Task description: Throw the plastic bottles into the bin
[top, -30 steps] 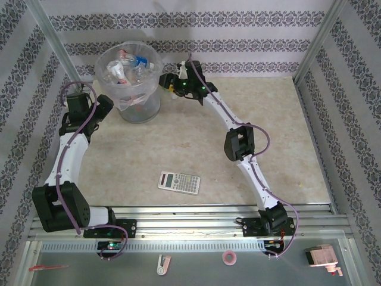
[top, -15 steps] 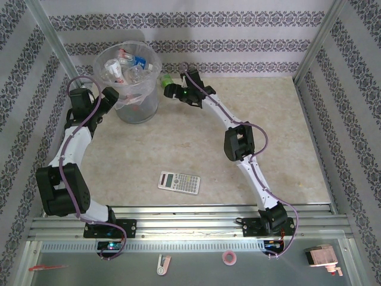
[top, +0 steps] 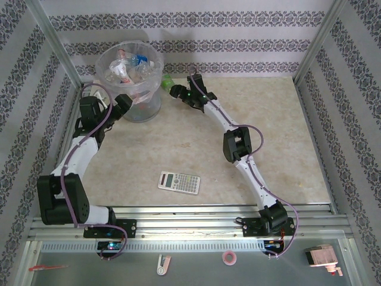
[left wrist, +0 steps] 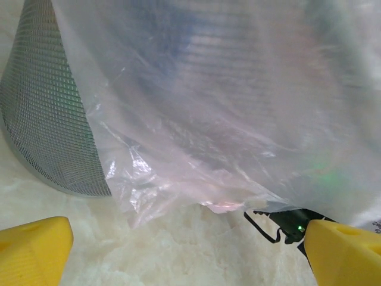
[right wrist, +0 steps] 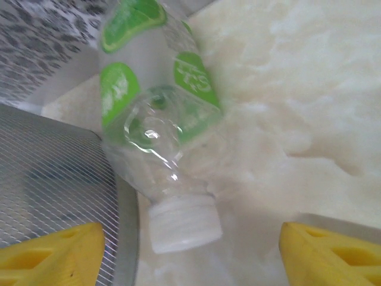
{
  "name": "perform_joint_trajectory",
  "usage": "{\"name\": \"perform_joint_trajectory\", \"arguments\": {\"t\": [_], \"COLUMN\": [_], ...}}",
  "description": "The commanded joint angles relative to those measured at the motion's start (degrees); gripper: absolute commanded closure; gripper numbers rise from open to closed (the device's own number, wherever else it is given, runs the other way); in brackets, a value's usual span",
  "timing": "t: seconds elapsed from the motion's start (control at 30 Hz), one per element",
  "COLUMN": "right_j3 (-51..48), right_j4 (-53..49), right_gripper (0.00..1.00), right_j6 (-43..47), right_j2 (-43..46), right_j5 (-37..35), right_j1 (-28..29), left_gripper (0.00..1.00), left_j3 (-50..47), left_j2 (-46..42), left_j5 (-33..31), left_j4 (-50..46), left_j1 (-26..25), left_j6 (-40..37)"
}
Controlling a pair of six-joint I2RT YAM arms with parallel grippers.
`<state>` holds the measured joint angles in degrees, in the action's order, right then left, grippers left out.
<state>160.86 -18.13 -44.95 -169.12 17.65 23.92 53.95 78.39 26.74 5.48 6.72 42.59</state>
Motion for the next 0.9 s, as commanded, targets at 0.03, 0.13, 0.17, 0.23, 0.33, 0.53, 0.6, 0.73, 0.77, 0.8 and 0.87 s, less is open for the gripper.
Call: {"name": "perform_joint_trajectory", "arguments": {"t": [0.03, 0.13, 0.17, 0.23, 0.33, 0.53, 0.6, 0.73, 0.77, 0.8, 0.87], "right_j3": [2.18, 2.36, 2.36, 2.4, 2.38, 2.36, 2.36, 1.78, 1.83, 1.83, 1.83], "right_j4": [6.79, 8.42, 8.66, 9.19, 8.54, 8.41, 7.4, 5.74, 5.74, 5.69, 5.31], "right_gripper": [0.26, 0.3, 0.32, 0.35, 0.35, 0.41, 0.41, 0.44, 0.45, 0.45, 0.46], "right_j6": [-5.53, -7.96, -8.77, -10.14, -9.95, -10.46, -10.35, -10.45, -10.53, -10.77, -11.05], "right_j2": [-2.7, -3.99, -4.32, -4.97, -5.17, -5.85, -5.88, -5.44, -5.43, -5.35, -5.25], "right_j5": [1.46, 0.75, 0.67, 1.09, 0.57, 0.64, 1.16, -0.27, -0.53, -0.68, -0.61], "right_j1": [0.63, 0.88, 0.95, 1.04, 1.52, 2.46, 2.79, 2.8, 2.81, 2.71, 2.71], "left_gripper": [0.0, 0.0, 0.0, 0.0, 0.0, 0.02, 0.02, 0.02, 0.02, 0.02, 0.02], "left_j3": [-1.97, -2.5, -3.14, -4.55, -2.77, -2.04, -1.46, -0.78, -0.52, -0.41, -0.23], "left_j2": [-3.68, -3.56, -3.36, -2.98, -1.57, 1.36, 2.02, 2.54, 2.55, 2.61, 2.69], "left_j5": [-0.52, -0.81, -0.88, -0.5, 0.05, 1.08, 1.62, 1.61, 1.64, 1.65, 1.68], "left_j4": [1.07, 0.31, 1.14, 4.67, 3.42, 5.66, 5.63, 5.15, 4.91, 4.79, 4.64], "left_j1": [-2.83, -6.59, -6.89, -7.52, -9.48, -10.21, -10.24, -10.23, -10.21, -10.24, -10.23], "left_j6": [-0.04, -2.05, -1.1, 1.49, 0.21, 1.33, 1.28, 0.41, 0.15, 0.08, -0.03]}}
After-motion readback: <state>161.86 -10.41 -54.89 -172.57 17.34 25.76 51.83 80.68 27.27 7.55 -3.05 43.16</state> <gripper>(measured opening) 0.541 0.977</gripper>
